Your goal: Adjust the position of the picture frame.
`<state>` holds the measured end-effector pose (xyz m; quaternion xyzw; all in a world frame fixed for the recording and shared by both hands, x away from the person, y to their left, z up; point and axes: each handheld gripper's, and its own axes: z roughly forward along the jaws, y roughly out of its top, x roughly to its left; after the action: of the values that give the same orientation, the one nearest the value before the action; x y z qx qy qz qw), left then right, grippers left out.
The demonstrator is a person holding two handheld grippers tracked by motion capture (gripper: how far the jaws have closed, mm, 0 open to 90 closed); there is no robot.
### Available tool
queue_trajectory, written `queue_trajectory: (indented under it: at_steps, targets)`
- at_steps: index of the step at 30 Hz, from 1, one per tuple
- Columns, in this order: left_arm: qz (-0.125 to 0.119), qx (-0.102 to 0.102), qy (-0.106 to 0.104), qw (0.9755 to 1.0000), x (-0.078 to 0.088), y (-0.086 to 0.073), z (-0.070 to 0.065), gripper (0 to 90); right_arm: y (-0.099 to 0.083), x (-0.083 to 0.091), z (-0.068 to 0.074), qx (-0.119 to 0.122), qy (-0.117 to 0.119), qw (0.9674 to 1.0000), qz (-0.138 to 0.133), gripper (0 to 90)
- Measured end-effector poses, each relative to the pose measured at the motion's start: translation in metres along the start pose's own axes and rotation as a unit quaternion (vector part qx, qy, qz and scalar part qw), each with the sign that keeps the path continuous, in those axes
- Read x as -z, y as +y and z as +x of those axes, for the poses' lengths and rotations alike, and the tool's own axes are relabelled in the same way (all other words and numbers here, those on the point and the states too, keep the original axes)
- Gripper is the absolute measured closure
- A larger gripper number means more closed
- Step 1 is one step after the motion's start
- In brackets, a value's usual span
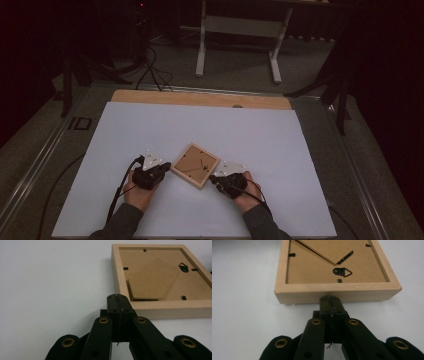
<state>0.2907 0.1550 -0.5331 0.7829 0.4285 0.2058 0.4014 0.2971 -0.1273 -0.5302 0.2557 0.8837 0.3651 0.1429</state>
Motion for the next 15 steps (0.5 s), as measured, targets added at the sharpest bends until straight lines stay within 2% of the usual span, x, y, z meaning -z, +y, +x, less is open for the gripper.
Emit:
queue_trajectory:
  at_steps: [5,8,13,15]
  targets:
    - [0.0,-0.002,-0.001,1.0,0.0,0.0,-0.003,89.9,0.0,0.003,-0.002,0.001,0.012,0.9999,0.0,89.7]
    - [0.0,-0.003,-0.005,1.0,0.0,0.0,-0.005,89.9,0.0,0.003,-0.002,-0.002,0.01,0.9999,-0.001,89.7]
    - [-0.001,-0.017,-0.014,0.9998,-0.001,0.0,-0.015,89.9,-0.001,0.003,-0.011,-0.028,-0.023,0.9994,-0.002,89.8]
    - [-0.002,-0.022,-0.019,0.9996,-0.002,0.0,-0.019,89.9,-0.002,0.005,-0.015,-0.041,-0.026,0.9988,-0.003,89.8]
